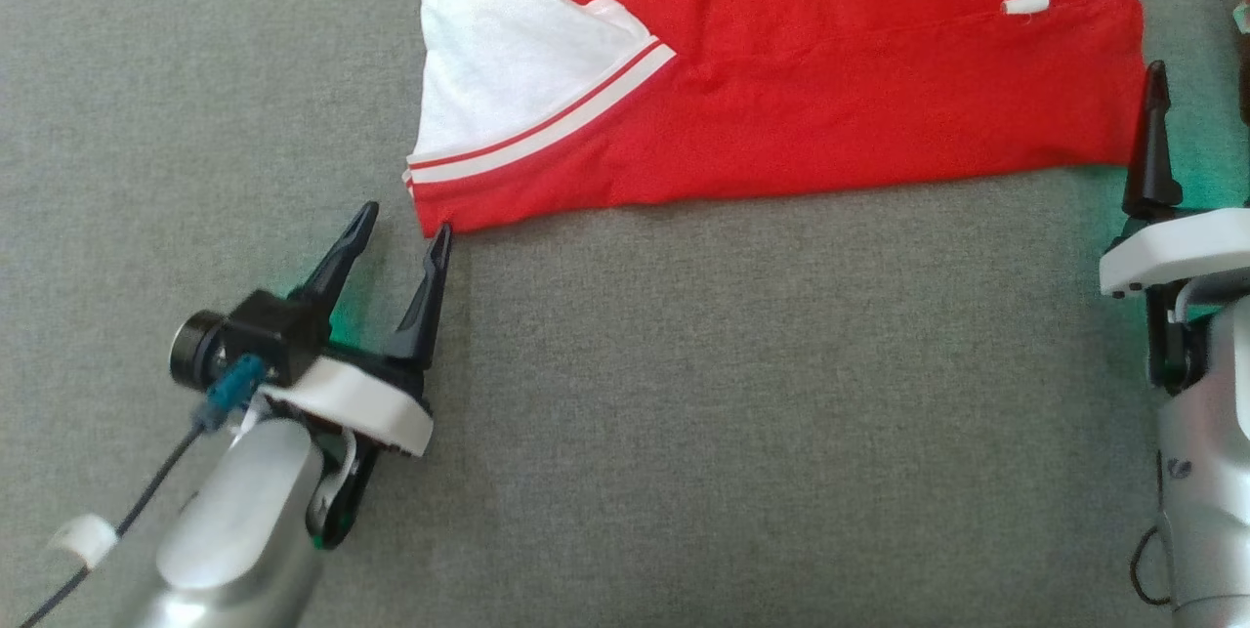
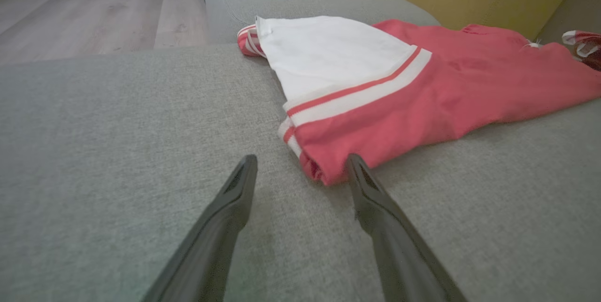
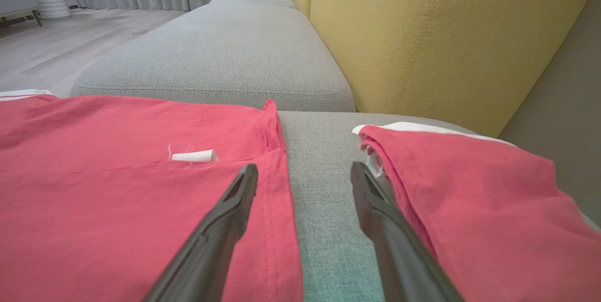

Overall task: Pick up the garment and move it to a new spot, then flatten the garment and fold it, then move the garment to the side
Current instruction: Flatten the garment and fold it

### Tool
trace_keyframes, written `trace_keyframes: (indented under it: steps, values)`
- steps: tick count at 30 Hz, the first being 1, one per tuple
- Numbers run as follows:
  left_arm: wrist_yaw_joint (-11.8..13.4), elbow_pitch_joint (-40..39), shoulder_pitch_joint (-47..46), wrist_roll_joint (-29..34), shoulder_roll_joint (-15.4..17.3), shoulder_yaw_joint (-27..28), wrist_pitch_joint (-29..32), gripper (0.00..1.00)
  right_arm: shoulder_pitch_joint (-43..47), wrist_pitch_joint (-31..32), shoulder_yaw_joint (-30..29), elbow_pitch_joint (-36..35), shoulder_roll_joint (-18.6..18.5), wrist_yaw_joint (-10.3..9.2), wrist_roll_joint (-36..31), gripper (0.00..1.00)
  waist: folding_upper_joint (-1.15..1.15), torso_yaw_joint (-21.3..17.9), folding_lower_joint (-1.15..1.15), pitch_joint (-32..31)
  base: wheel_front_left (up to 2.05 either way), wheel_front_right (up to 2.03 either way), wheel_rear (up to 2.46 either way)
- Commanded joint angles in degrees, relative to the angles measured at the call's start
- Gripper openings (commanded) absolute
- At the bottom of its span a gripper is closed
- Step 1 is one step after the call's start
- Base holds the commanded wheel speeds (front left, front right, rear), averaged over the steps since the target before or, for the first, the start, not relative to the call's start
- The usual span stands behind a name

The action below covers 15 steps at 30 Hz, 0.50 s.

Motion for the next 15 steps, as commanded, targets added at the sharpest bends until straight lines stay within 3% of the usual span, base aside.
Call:
trace_keyframes:
  steps: [1,9,10,11,12,13,14,15]
  values:
    - [-0.29,-0.30,-3.02,-1.06,0.65,2.46,0.38,1.00,0.54,-0.61,1.25,-1.90,-0.02,-0.04,0.57,1.00,0.00,-0.07,0.00,0.21,0.00,0.00,0.00]
    - [-0.86,4.22,-4.99,-2.79,-0.67,1.70,3.96,1.00,0.88,-0.62,1.44,-1.72,0.25,-0.04,0.90,1.00,0.00,-0.56,0.00,0.44,0.00,0.00,0.00]
    - [-1.09,4.73,-5.05,-2.88,-0.65,1.28,4.83,0.86,0.95,-0.62,1.47,-1.68,0.23,-0.04,0.93,1.00,0.00,-0.63,0.00,0.40,0.00,0.00,0.00]
    - [-1.29,5.17,-5.00,-3.18,-0.72,1.00,5.73,0.40,1.02,-0.62,1.49,-1.61,0.21,-0.04,0.95,1.00,0.00,-0.68,0.00,0.33,0.00,0.00,0.00]
    - [-1.56,5.36,-4.94,-3.39,-0.77,0.60,6.52,0.13,1.07,-0.62,1.51,-1.49,0.19,-0.04,0.98,1.00,0.00,-0.72,0.00,0.25,0.00,0.00,0.00]
    - [-1.56,5.36,-4.94,-3.39,-0.77,0.60,6.52,0.13,1.07,-0.62,1.51,-1.49,0.19,-0.04,0.98,1.00,0.00,-0.72,0.00,0.25,0.00,0.00,0.00]
    - [-1.94,5.42,-4.75,-3.71,-0.81,0.10,7.38,0.00,1.16,-0.62,1.53,-1.18,0.18,-0.04,1.04,1.00,0.00,-0.75,0.00,0.11,0.00,0.00,0.00]
    - [-2.24,5.33,-4.53,-4.10,-0.82,-0.22,8.01,0.00,1.26,-0.62,1.58,-0.76,0.19,-0.04,1.20,1.00,0.00,-0.77,0.00,-0.04,0.00,0.00,0.00]
